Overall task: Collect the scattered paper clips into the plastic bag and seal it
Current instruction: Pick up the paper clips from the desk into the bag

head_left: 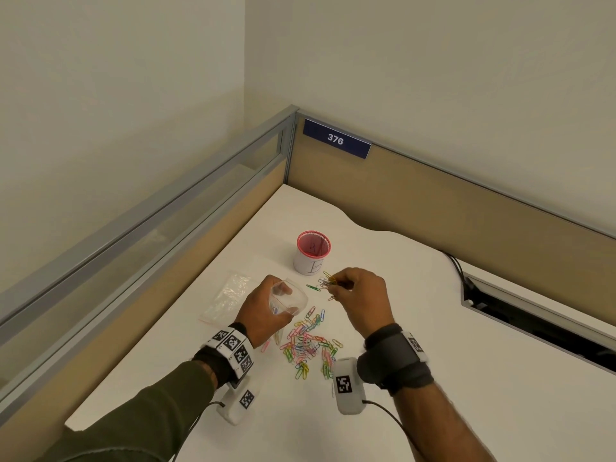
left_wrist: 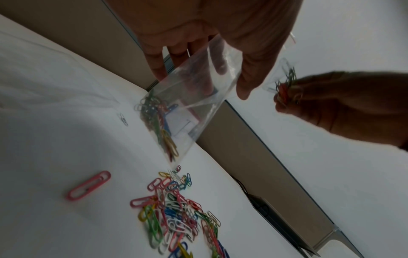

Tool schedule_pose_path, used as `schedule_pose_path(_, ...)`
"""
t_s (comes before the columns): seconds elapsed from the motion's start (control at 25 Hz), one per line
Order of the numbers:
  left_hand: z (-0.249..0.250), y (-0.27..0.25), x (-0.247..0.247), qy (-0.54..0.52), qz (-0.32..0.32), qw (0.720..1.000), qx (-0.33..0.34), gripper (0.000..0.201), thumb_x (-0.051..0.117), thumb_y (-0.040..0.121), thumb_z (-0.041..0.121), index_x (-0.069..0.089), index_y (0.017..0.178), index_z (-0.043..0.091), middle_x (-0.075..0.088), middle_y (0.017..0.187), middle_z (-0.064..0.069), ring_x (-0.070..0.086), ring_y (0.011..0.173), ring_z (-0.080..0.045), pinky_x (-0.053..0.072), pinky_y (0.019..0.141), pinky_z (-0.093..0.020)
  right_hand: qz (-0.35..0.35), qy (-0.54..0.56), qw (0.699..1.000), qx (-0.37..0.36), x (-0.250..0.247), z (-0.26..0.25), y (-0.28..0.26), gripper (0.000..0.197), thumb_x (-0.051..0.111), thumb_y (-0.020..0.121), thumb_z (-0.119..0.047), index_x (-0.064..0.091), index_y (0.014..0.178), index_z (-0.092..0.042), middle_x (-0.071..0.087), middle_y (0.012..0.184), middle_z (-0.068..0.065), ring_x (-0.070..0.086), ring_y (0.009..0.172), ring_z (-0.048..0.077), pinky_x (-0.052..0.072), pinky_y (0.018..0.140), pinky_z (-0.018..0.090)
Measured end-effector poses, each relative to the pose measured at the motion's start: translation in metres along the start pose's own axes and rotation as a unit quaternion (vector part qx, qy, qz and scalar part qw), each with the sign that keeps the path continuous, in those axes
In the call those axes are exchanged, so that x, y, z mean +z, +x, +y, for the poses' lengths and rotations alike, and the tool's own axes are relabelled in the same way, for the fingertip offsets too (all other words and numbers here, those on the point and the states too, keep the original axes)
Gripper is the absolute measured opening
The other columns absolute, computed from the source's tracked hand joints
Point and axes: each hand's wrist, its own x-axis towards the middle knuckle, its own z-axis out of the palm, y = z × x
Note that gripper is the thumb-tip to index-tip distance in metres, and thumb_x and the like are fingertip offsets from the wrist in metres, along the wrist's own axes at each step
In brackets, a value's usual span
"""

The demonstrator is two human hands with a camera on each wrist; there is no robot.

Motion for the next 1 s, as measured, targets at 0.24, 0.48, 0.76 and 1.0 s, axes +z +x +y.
schedule_pose_path(0.24,0.006,0.001,0.004,0.023,-0.014,1.000,0.001,0.047,0.082,0.076,0.026,0.049,0.109,0.029,0.060,0.103,0.013,0.061,0.098,-0.006,0.050,0.081,-0.017,-0.071,-0.260,0.956,-0.120,0.024,-0.041,0.000,0.014,0.053,0.090,-0.007,0.066,0.093,-0.011,0.063,0.092,0.006,0.057,0.079,0.022,0.036,0.065,0.027)
schedule_pose_path(0.48,0.010,0.001,0.003,0.024,-0.012,1.000,-0.002,0.046,0.082,0.074,0.022,0.048,0.104,0.030,0.066,0.094,0.006,0.067,0.088,-0.012,0.058,0.076,-0.028,-0.136,-0.260,0.945,-0.145,0.035,-0.054,-0.011,0.022,0.056,0.092,-0.014,0.065,0.112,-0.012,0.063,0.099,0.010,0.057,0.086,0.024,0.036,0.069,0.027)
schedule_pose_path(0.76,0.018,-0.002,0.005,0.011,-0.013,1.000,0.002,0.040,0.078,0.076,0.016,0.048,0.098,0.028,0.063,0.088,0.005,0.065,0.084,-0.016,0.051,0.068,-0.022,-0.102,-0.136,0.981,-0.092,0.040,-0.044,-0.001,0.016,0.057,0.092,-0.019,0.071,0.096,-0.013,0.071,0.095,0.005,0.062,0.084,0.019,0.052,0.078,0.030)
schedule_pose_path(1.0,0.016,-0.002,0.004,0.005,-0.011,1.000,0.015,0.041,0.079,0.078,0.026,0.048,0.105,0.030,0.061,0.104,0.011,0.060,0.106,-0.014,0.054,0.089,-0.034,-0.062,-0.045,0.994,-0.080,0.031,-0.039,-0.006,0.014,0.058,0.090,-0.011,0.071,0.094,-0.014,0.070,0.092,0.001,0.064,0.080,0.015,0.055,0.077,0.028)
